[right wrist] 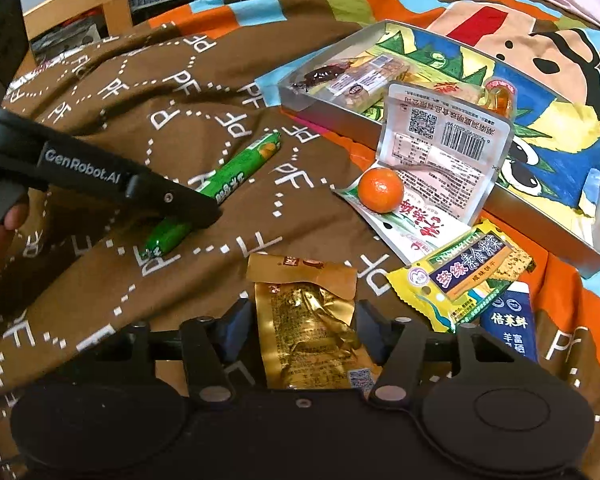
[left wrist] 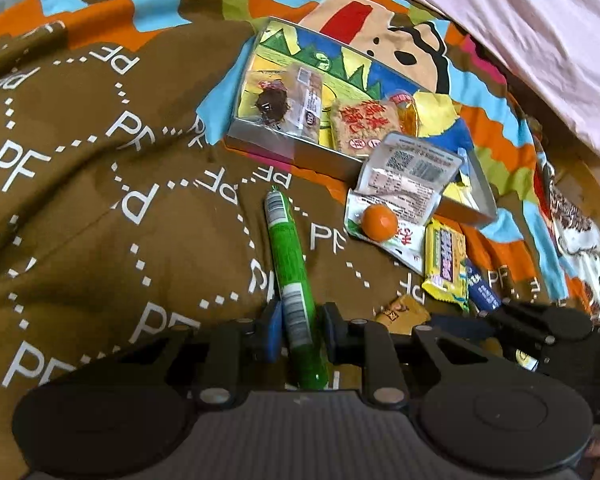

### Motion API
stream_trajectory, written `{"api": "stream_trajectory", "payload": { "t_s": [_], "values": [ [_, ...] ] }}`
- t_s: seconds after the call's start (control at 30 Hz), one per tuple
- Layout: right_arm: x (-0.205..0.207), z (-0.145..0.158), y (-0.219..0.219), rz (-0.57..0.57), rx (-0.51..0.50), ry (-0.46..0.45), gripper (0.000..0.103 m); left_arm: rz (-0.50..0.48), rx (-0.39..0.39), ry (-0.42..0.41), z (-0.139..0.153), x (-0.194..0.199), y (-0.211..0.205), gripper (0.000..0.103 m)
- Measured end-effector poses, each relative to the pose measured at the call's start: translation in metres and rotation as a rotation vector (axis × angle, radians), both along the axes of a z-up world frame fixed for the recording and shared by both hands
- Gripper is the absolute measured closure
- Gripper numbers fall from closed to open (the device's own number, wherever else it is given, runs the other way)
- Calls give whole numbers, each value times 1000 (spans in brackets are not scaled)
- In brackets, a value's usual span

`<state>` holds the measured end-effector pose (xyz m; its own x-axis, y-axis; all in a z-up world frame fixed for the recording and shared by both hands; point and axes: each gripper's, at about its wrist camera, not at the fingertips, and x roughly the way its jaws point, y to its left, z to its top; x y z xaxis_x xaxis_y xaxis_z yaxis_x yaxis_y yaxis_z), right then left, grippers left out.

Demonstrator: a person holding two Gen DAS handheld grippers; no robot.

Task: Organize snacks
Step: 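Lower the right tool and close it on the gold foil packet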

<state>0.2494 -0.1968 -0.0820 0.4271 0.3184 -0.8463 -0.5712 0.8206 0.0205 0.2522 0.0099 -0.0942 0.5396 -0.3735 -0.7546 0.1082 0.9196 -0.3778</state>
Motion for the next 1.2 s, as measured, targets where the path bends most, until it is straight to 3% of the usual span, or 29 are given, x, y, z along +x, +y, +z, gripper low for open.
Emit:
{"api": "stream_trajectory", "payload": {
  "t_s": [0.13, 0.3, 0.4, 0.47, 0.53, 0.6, 0.67, 1.0, 1.2],
  "values": [
    [-2, 6, -9, -19, 4, 6, 23, 3, -10, 0, 0, 3, 2, 73],
    [-1, -3, -7, -15, -17, 36, 22, 12, -23, -5, -5, 17, 0, 67],
    [-2, -7, -2, -7, -32, 22, 29, 0, -12, 1, -10, 24, -4, 67],
    [0, -7, -3, -47, -21, 25, 40, -9, -4, 0, -11, 25, -5, 67],
    [3, -6, -5, -91, -6, 33, 42, -17, 6, -5, -10, 22, -7, 69],
    [1, -5, -4, -102, -13, 21, 45, -24, 33, -6, -8, 19, -9, 79],
    [-4, -4, -2, -103, -21, 8, 50, -36, 40, -4, -7, 14, -10, 81],
    [-23, 9, -5, -141, 8, -27, 55, -28, -21, 29, 4, -15, -8, 82],
    [-40, 25, 0, -145, 2, -154, 55, 11, -87, -16, 12, -27, -3, 83]
  ]
}}
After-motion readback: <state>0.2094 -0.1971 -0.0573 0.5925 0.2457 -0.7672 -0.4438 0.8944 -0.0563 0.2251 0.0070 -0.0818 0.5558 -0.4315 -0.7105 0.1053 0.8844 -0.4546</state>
